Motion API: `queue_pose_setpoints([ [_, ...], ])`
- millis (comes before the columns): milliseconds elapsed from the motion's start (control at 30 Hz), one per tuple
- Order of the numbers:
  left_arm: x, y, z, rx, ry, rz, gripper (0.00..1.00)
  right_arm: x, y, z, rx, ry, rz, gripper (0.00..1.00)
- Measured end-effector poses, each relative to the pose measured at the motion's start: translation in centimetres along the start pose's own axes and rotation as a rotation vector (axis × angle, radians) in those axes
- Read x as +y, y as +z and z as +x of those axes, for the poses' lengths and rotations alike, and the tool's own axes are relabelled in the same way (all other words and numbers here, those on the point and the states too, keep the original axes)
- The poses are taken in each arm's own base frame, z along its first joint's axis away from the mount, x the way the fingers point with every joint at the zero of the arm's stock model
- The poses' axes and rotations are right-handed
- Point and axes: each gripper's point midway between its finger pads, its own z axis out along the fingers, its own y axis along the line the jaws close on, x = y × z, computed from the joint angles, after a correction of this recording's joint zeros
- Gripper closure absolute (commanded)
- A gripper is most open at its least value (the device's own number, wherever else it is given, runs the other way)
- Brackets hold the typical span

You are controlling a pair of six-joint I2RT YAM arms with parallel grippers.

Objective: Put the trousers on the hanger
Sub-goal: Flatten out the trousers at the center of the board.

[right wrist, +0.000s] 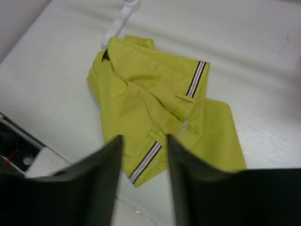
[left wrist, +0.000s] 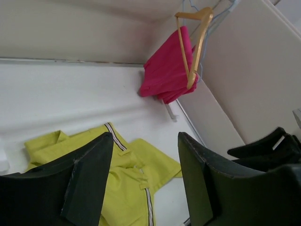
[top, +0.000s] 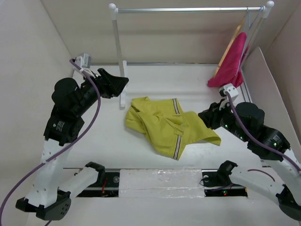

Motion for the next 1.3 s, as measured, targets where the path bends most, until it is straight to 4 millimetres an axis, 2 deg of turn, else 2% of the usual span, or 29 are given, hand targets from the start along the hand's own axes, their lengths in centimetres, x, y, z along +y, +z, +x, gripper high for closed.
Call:
queue_pose_setpoints([
  [33, 0.5, 0.1, 0.3, 0.002, 0.003, -0.014, 0.48, -0.1, 0.0, 0.3, 0.003, 0.002, 0.004, 1.0],
  [67, 1.4, 0.1, 0.6, 0.002, 0.007, -0.053, 0.53, -0.2, 0.1, 0.6, 0.005, 0.006, 0.009, 1.0],
  [100, 2.1, 0.3, 1.6, 0.025, 0.001, -0.069, 0.53, -0.4, 0.2, 1.0, 0.013, 0.012, 0.014, 1.0],
  [167, 5.3, 1.1, 4.0, 0.068, -0.019, -0.178, 0.61, -0.5, 1.0, 2.2, 0.041, 0.011, 0.021, 1.0],
  [233, 8.9, 1.6, 7.1, 0.143, -0.043, -0.305, 0.63, -0.5, 2.2, 3.8, 0.088, 0.003, 0.025, 1.0],
  [267, 10.9, 1.7, 8.7, 0.181, -0.057, -0.375, 0.63, -0.6, 3.1, 4.7, 0.119, -0.002, 0.029, 0.89],
  [300, 12.8, 1.9, 10.1, 0.218, -0.073, -0.438, 0.62, -0.5, 3.9, 5.5, 0.142, -0.004, 0.03, 0.72],
  [333, 14.9, 2.0, 11.7, 0.254, -0.091, -0.504, 0.59, -0.5, 4.9, 6.4, 0.171, -0.007, 0.032, 0.41],
  [367, 16.9, 1.8, 13.2, 0.288, -0.115, -0.567, 0.43, -0.4, 5.9, 7.4, 0.202, -0.009, 0.033, 0.3],
  [400, 19.0, 1.4, 14.3, 0.312, -0.146, -0.622, 0.4, -0.4, 6.9, 8.5, 0.236, -0.02, 0.03, 0.23],
  [433, 20.9, 0.9, 15.4, 0.331, -0.187, -0.665, 0.33, -0.2, 7.8, 9.6, 0.276, -0.024, 0.022, 0.12],
  [467, 22.9, 0.2, 16.3, 0.334, -0.234, -0.704, 0.26, 0.5, 9.0, 10.5, 0.3, -0.024, -0.009, 0.06],
  [500, 24.8, -0.8, 17.6, 0.347, -0.287, -0.75, 0.24, 0.2, 9.9, 12.1, 0.358, -0.031, 0.004, 0.06],
  [567, 27.1, -1.6, 19.5, 0.347, -0.374, -0.77, 0.22, 0.9, 11.7, 14.3, 0.419, -0.031, -0.034, 0.03],
  [633, 28.0, -1.7, 21.9, 0.39, -0.447, -0.759, 0.16, 1.7, 13.4, 16.0, 0.472, -0.03, -0.077, 0.01],
  [733, 28.5, -0.5, 24.9, 0.464, -0.528, -0.709, 0.14, 2.5, 15.8, 17.7, 0.511, -0.044, -0.125, 0.0],
  [767, 28.6, 0.1, 25.6, 0.482, -0.545, -0.691, 0.13, 2.7, 16.6, 18.1, 0.525, -0.052, -0.135, 0.01],
  [833, 28.8, 1.4, 26.7, 0.506, -0.569, -0.654, 0.09, 3.3, 18.4, 18.5, 0.543, -0.062, -0.161, 0.09],
  [867, 28.7, 2.0, 27.1, 0.512, -0.578, -0.633, 0.09, 3.5, 19.3, 18.5, 0.549, -0.066, -0.174, 0.21],
  [900, 28.6, 2.7, 27.7, 0.523, -0.587, -0.607, 0.09, 3.8, 20.3, 18.4, 0.549, -0.07, -0.19, 0.61],
  [967, 28.4, 4.1, 28.9, 0.544, -0.602, -0.565, 0.1, 4.3, 21.8, 18.3, 0.551, -0.076, -0.213, 0.91],
  [1000, 28.3, 4.7, 29.7, 0.562, -0.61, -0.552, 0.13, 4.4, 22.2, 18.3, 0.549, -0.08, -0.222, 1.0],
  [1067, 27.2, 6.3, 30.3, 0.579, -0.63, -0.486, 0.2, 4.4, 22.2, 18.0, 0.544, -0.077, -0.229, 1.0],
  [1167, 26.2, 8.3, 30.9, 0.574, -0.625, -0.428, 0.68, 4.3, 21.1, 16.0, 0.497, -0.086, -0.22, 1.0],
  [1200, 25.8, 8.7, 31.2, 0.576, -0.63, -0.413, 1.0, 4.2, 20.3, 14.9, 0.472, -0.091, -0.213, 1.0],
  [1300, 24.2, 9.9, 30.9, 0.569, -0.662, -0.351, 1.0, 3.9, 17.8, 10.6, 0.361, -0.109, -0.191, 1.0],
])
